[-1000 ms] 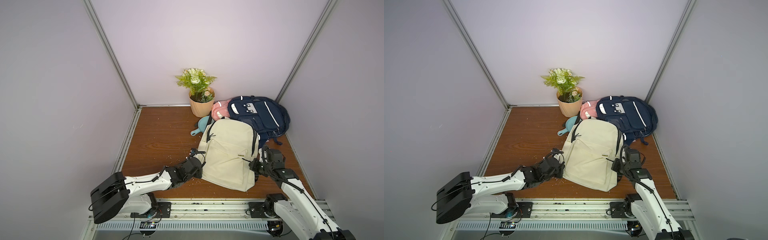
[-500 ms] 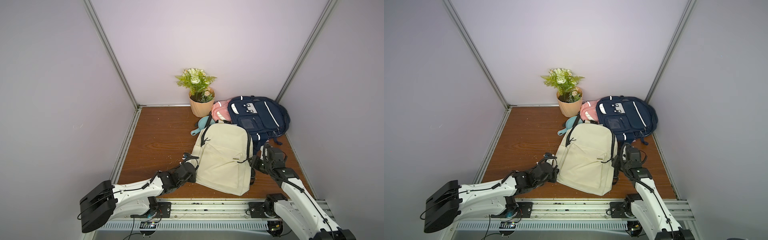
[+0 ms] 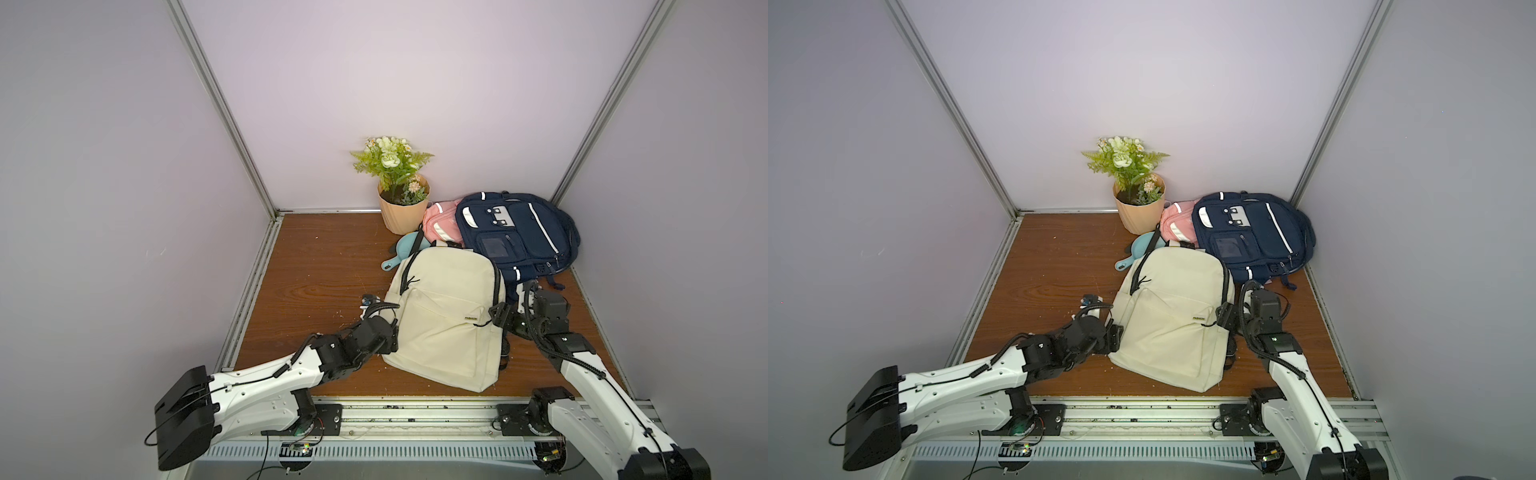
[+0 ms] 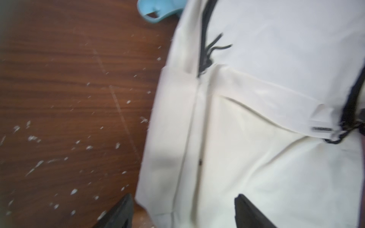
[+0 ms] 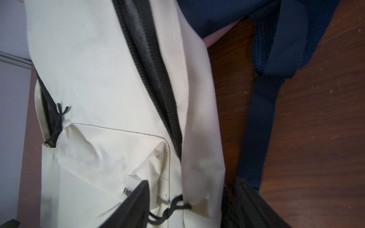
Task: Zip up the backpack
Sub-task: Zip the zipper on the backpack.
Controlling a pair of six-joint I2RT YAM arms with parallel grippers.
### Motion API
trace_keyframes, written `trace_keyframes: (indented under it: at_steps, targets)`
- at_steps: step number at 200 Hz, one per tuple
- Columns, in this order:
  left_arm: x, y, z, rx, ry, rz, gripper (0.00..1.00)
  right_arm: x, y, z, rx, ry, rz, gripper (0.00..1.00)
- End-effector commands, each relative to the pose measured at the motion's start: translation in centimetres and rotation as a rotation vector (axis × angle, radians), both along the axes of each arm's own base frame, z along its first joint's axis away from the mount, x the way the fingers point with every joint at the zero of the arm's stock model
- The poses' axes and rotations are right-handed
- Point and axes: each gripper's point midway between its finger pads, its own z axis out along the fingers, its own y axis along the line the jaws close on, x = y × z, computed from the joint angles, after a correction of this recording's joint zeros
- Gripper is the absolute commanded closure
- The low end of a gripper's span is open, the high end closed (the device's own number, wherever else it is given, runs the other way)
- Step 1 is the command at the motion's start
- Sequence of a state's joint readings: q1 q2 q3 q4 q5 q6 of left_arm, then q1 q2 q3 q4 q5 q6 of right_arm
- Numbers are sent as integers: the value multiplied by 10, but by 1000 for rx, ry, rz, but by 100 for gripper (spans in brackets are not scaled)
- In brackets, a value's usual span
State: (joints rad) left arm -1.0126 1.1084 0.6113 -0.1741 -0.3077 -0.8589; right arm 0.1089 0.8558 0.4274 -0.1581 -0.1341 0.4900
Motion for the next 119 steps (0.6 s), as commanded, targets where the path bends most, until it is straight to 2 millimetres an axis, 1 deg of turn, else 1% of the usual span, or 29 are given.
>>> trace_keyframes:
  at_steps: [1,28,52,66,76,84,91,104,119]
  targets:
    - [11,-57,29,-73,-46,-159,18,11,-3,5,3,-35,-20,29]
    - [7,-119,36,-127,-44,-290,19,13,4,0,27,-36,7,30]
    - [-2,-171,30,-119,-21,-391,20,13,8,-4,45,-42,29,32]
    - [-9,-195,24,-112,-19,-441,20,14,12,-8,60,-44,48,33]
    - [-10,-208,20,-115,-13,-463,20,14,13,-13,64,-31,54,35]
    - [-9,-214,15,-112,-5,-469,22,15,14,-15,66,-23,61,39]
    - [-8,-218,10,-109,-2,-472,23,15,16,-17,67,-12,70,45]
    - [-7,-225,6,-117,-3,-481,25,14,19,-15,79,-7,85,56]
    - [-6,-234,1,-119,10,-491,27,13,22,-7,102,-24,97,67]
